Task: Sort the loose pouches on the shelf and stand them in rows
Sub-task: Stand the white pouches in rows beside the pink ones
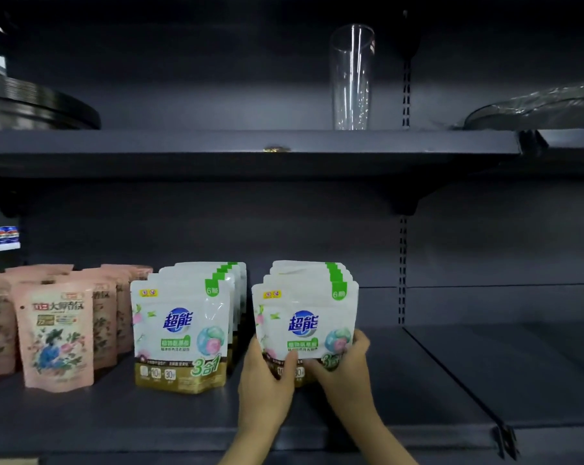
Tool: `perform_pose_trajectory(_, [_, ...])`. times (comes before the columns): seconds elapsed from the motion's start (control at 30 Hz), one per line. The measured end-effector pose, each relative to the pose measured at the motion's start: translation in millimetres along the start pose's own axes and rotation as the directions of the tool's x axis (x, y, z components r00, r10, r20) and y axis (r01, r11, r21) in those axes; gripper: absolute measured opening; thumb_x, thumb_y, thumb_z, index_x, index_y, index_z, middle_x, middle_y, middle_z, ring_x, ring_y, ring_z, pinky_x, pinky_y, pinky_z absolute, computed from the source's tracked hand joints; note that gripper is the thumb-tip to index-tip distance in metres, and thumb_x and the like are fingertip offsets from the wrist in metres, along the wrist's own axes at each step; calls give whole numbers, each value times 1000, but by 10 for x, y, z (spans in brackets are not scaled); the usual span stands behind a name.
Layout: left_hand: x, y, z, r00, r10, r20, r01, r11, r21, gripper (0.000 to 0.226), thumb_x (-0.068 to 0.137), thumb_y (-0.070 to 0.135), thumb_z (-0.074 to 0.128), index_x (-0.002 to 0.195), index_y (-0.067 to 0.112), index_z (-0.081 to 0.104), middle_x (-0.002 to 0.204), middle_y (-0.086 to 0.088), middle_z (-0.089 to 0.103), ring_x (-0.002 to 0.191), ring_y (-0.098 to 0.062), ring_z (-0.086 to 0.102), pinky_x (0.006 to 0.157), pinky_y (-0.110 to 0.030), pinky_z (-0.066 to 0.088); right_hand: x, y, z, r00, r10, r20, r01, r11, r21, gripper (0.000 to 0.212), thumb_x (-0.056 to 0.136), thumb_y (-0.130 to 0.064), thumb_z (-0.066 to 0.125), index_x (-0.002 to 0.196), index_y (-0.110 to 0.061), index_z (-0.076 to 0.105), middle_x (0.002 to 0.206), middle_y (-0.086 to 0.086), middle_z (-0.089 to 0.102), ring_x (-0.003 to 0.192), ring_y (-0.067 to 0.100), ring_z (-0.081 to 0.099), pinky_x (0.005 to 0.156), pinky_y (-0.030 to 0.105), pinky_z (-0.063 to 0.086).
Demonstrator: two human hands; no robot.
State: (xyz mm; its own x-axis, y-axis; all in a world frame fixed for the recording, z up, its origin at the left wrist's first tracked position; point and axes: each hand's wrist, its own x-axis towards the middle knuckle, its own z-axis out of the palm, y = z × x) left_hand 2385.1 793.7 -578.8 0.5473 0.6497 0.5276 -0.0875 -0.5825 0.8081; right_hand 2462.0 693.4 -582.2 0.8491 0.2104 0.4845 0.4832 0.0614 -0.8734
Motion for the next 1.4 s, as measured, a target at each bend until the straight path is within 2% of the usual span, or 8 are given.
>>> perform_pose_trajectory(0.2, [-15, -52, 15, 991, 53, 120, -59, 997, 51, 60, 83, 37, 64, 137, 35, 37, 117, 12, 63, 103, -4, 58, 80, -17, 45, 9, 121, -18, 996, 23, -89, -28, 998, -64, 73, 58, -13, 86, 111, -32, 40, 111, -1, 60, 105, 20, 62, 85, 43, 56])
perform_pose_trajectory(0.43, [22, -97, 25, 998, 52, 33, -54, 996, 70, 47, 84, 30, 64, 129, 26, 49, 106, 6, 68, 93, -13, 64, 79, -25, 51, 19, 172, 3, 997, 31, -77, -36, 997, -70, 79, 47, -33, 84, 113, -37, 41, 113, -4, 62, 106, 17, 63, 87, 45, 55])
perform_pose_trajectory(0.57, [22, -89, 21, 998, 63, 0, -63, 995, 72, 38, 86, 27, 62, 123, 24, 55, 102, 5, 69, 91, -14, 65, 73, -18, 45, 18, 165, -15, 999, -6, -38, 4, 998, -64, 76, 58, -12, 86, 114, -32, 40, 113, -2, 61, 105, 17, 63, 86, 40, 56])
perform_pose_trajectory(0.7, [13, -73, 9, 998, 50, -37, -47, 996, 73, 30, 85, 24, 63, 115, 21, 59, 100, 4, 71, 88, -15, 66, 70, -17, 41, 0, 124, -45, 1000, -17, 10, 18, 998, -56, 68, 62, -6, 85, 110, -27, 42, 109, -5, 63, 99, 9, 65, 71, 15, 54])
perform_pose_trajectory(0.93, [22, -106, 25, 997, 54, -46, -49, 993, 107, 24, 88, 31, 58, 110, 20, 61, 94, 2, 71, 80, -14, 64, 67, -18, 39, -9, 83, -47, 1000, 25, 7, -25, 998, -58, 62, 62, -13, 85, 102, -33, 42, 105, -8, 64, 95, 7, 65, 68, 16, 54])
perform_pose_trajectory(1.07, [76, -66, 11, 994, -90, -61, 87, 995, -42, 42, 95, 38, 40, 120, 9, 57, 120, -8, 64, 110, -23, 58, 91, -30, 44, 7, 70, -26, 983, 130, -131, -118, 988, 95, 73, 72, -59, 67, 131, -24, 41, 129, 0, 55, 120, 24, 54, 97, 49, 48])
perform_pose_trajectory(1.2, [205, 90, -47, 971, -238, 23, 232, 915, -330, 50, 101, 38, 24, 139, 10, 42, 140, -3, 46, 134, -21, 38, 103, -24, 25, 164, 81, -123, 899, 434, -52, -356, 796, 489, 74, 79, -70, 47, 137, -24, 42, 137, 2, 53, 122, 23, 53, 107, 50, 39])
perform_pose_trajectory(1.4, [409, 105, 1, 863, -377, 336, 503, 707, -498, 67, 99, 49, 13, 130, 6, 54, 128, -17, 59, 124, -31, 50, 97, -33, 37, 374, 21, -242, 827, 553, 102, -495, 630, 599, 56, 99, -49, 24, 138, -15, 42, 134, 8, 54, 117, 32, 55, 100, 45, 43])
